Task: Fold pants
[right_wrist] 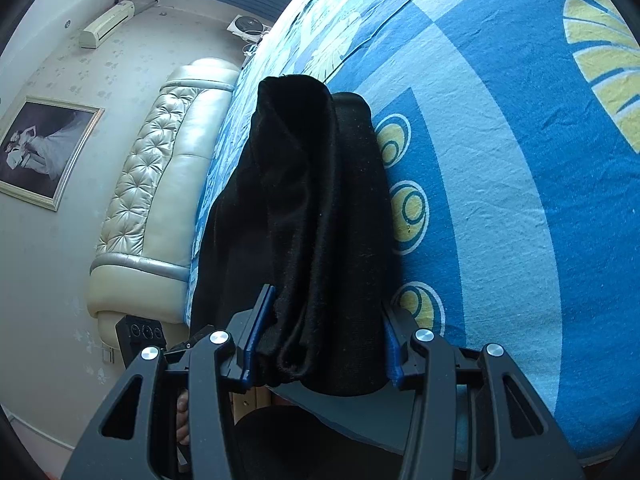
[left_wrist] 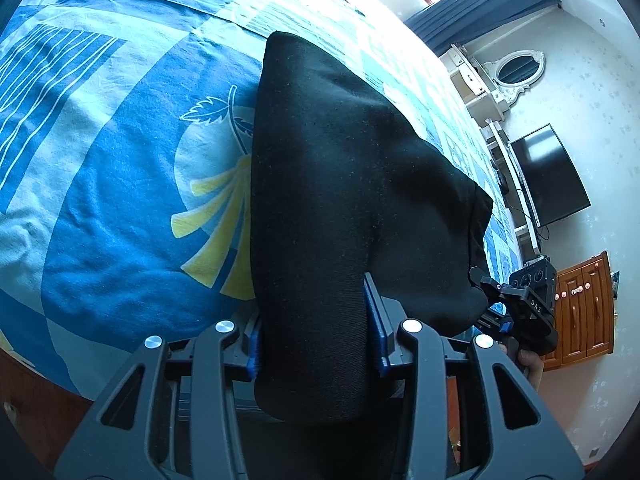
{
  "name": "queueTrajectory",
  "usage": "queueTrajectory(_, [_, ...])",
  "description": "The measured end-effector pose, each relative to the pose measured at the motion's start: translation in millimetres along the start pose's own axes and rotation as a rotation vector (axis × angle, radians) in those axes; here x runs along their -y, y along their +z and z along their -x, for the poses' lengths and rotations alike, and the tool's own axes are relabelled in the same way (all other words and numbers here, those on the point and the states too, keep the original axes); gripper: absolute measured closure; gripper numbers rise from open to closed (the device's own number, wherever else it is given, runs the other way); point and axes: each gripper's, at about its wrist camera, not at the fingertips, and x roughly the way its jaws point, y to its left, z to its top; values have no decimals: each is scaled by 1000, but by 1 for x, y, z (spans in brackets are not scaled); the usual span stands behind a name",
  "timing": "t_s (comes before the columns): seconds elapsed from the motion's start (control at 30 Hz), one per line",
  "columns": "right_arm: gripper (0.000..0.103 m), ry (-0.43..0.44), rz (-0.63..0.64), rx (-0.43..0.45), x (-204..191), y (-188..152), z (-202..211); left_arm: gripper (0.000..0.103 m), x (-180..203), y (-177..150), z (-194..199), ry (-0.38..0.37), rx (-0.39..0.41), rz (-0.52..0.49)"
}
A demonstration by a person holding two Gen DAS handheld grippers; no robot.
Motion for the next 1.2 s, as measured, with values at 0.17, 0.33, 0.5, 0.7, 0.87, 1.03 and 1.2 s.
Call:
queueTrajectory(0.17, [50, 14, 20, 23, 0, -1, 11, 44, -7, -4, 8, -59, 17, -36])
queueTrajectory(0.33, [34, 42, 42, 84, 1, 16, 31, 28, -24, 0, 35, -113, 70, -58])
queueTrajectory(0.5, [30, 31, 43, 118, -2, 59, 20, 22, -32, 39, 22, -108, 60, -68])
queueTrajectory(0.7, [30, 37, 24, 74, -1, 93, -13, 22, -40, 95, -23, -163, 0, -45])
queueTrajectory(0.87, [30, 64, 35, 41, -1, 92, -30, 20, -40, 116, -51, -194, -36, -26])
queueTrajectory(1.03, [62, -2, 80, 39, -6, 83, -37, 59, -27, 116, -63, -152, -46, -100])
queueTrajectory(1.2, [72, -9, 118, 84, -19, 86, -29, 79, -18, 125, -51, -141, 10, -109])
